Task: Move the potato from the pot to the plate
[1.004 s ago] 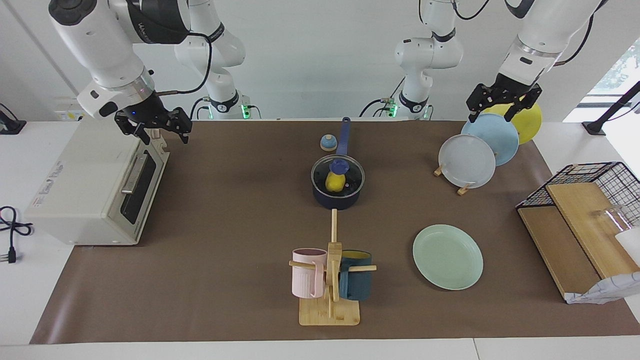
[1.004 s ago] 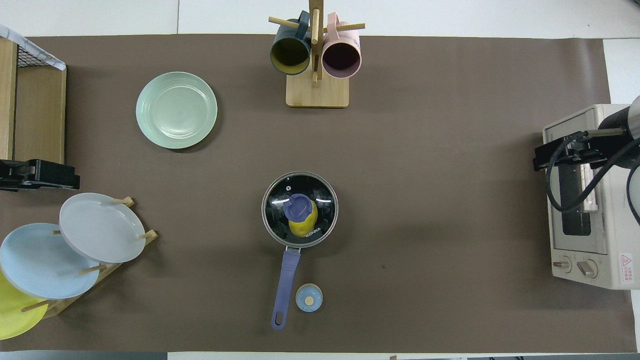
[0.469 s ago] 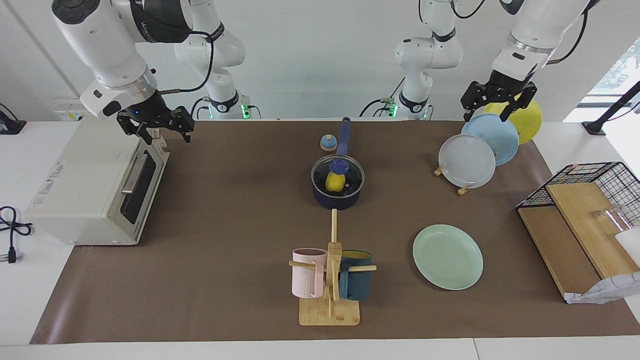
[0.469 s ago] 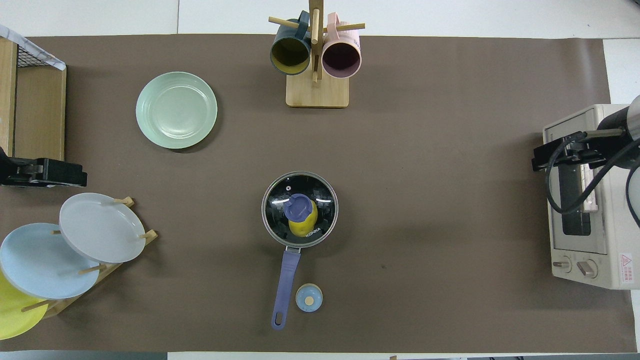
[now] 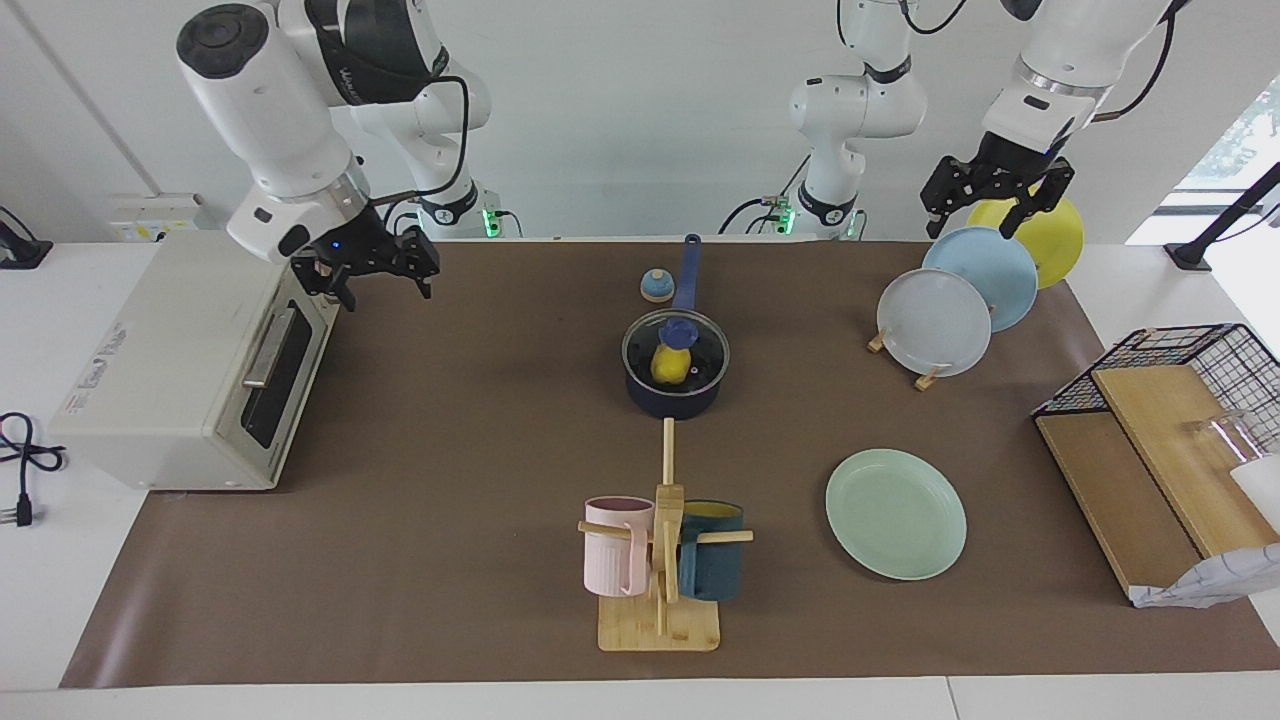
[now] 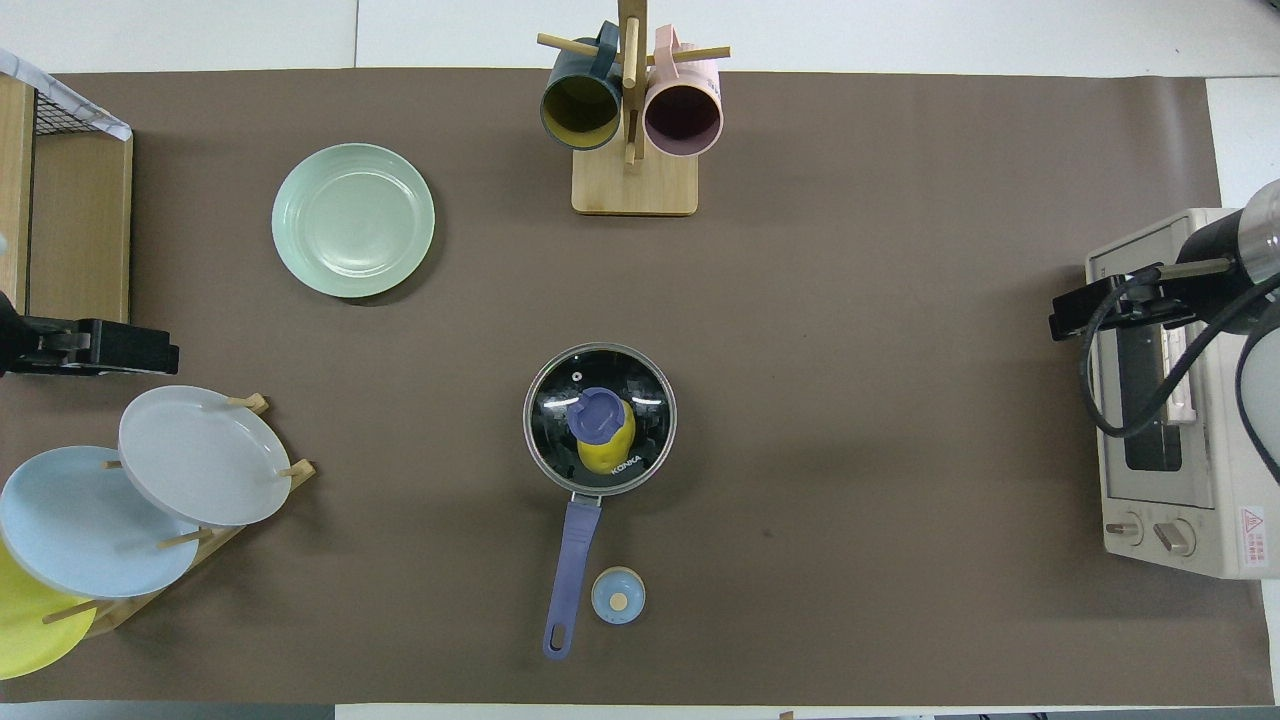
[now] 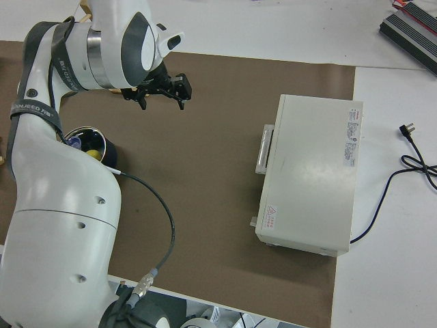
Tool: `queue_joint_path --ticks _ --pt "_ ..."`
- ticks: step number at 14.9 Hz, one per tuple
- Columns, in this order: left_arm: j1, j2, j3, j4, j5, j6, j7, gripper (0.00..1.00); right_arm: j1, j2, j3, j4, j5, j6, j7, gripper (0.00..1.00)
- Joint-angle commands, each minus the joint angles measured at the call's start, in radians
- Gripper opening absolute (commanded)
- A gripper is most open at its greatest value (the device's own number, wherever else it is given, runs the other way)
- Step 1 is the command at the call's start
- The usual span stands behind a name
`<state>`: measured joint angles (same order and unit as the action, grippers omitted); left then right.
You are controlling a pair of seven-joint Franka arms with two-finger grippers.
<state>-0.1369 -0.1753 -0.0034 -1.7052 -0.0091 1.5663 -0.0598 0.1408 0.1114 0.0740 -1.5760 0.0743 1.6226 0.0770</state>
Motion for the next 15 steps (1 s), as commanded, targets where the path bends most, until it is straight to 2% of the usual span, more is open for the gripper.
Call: queue_joint_path --ticks 1,2,3,4,6,9,13,14,15 --pt "0.002 -0.029 0.005 -0.021 -0.012 -0.028 -0.014 1.0 0.133 0.079 0.021 0.102 0.009 -0.001 0.203 1.0" --pt "0.003 -0.032 0.005 -0.024 -0.012 -0.031 -0.015 1.0 0.21 0.109 0.021 0.129 -0.001 0.003 0.269 1.0" --pt "0.005 -0.033 0.005 -0.024 -0.012 -0.04 -0.029 0.53 0.267 0.14 0.02 0.163 -0.014 0.003 0.317 1.0" --pt "0.007 -0.033 0.006 -0.022 -0.012 -0.061 -0.087 0.01 0.311 0.172 0.021 0.195 -0.031 0.005 0.37 1.0" --pt "0.003 -0.032 0.01 -0.018 -0.012 -0.065 -0.098 0.0 0.377 0.206 0.021 0.228 -0.033 0.061 0.478 1.0" --pt "0.0 -0.032 0.008 -0.017 -0.012 -0.06 -0.101 0.0 0.498 0.249 0.021 0.212 -0.082 0.15 0.556 1.0" --pt "0.002 -0.032 0.008 -0.019 -0.012 -0.051 -0.097 0.0 0.51 0.26 0.023 0.052 -0.128 0.327 0.546 1.0" --pt "-0.001 -0.033 0.008 -0.024 -0.012 -0.048 -0.097 0.99 0.511 0.255 0.023 0.019 -0.128 0.357 0.546 1.0" --pt "-0.004 -0.033 0.008 -0.024 -0.012 -0.049 -0.1 1.0 0.517 0.252 0.023 -0.008 -0.131 0.367 0.535 1.0"
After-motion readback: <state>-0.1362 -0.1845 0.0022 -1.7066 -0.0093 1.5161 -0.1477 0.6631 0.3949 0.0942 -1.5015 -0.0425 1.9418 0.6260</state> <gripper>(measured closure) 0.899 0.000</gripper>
